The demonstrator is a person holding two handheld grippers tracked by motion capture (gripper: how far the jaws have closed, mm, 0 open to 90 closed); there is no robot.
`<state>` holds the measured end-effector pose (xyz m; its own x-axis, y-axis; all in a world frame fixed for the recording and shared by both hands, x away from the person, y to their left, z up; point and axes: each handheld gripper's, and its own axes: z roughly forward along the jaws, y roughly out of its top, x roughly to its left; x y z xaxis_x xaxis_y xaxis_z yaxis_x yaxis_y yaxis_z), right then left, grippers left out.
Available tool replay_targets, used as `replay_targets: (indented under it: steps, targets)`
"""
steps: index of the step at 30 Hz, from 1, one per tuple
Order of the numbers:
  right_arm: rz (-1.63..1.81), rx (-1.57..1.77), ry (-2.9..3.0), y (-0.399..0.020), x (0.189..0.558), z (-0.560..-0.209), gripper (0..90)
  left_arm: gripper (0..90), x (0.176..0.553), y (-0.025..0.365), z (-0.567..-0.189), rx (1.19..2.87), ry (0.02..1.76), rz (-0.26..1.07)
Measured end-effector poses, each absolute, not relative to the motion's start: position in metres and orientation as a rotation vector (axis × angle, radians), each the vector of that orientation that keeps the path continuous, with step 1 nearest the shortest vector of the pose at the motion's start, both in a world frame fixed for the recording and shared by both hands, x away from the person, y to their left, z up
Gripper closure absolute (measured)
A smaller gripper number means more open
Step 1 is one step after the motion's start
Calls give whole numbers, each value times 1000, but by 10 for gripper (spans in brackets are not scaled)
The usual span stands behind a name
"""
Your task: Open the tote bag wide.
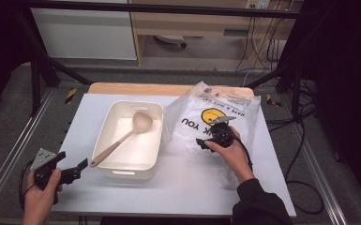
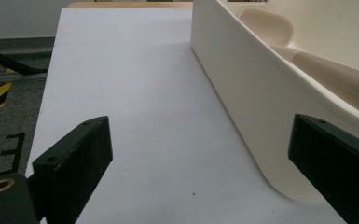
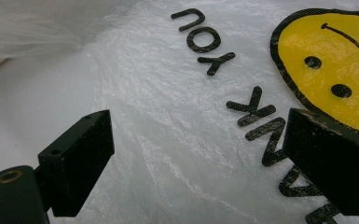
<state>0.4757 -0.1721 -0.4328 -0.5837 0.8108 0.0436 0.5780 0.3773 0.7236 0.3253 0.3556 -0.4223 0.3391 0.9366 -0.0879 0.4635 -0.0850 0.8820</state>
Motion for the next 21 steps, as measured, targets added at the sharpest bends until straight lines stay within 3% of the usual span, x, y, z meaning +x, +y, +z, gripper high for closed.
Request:
replay_targets:
  steps: [21]
  targets:
    - [988, 1223, 2352, -167, 477, -448, 90, 60, 326, 356, -424, 1703, 1268, 649]
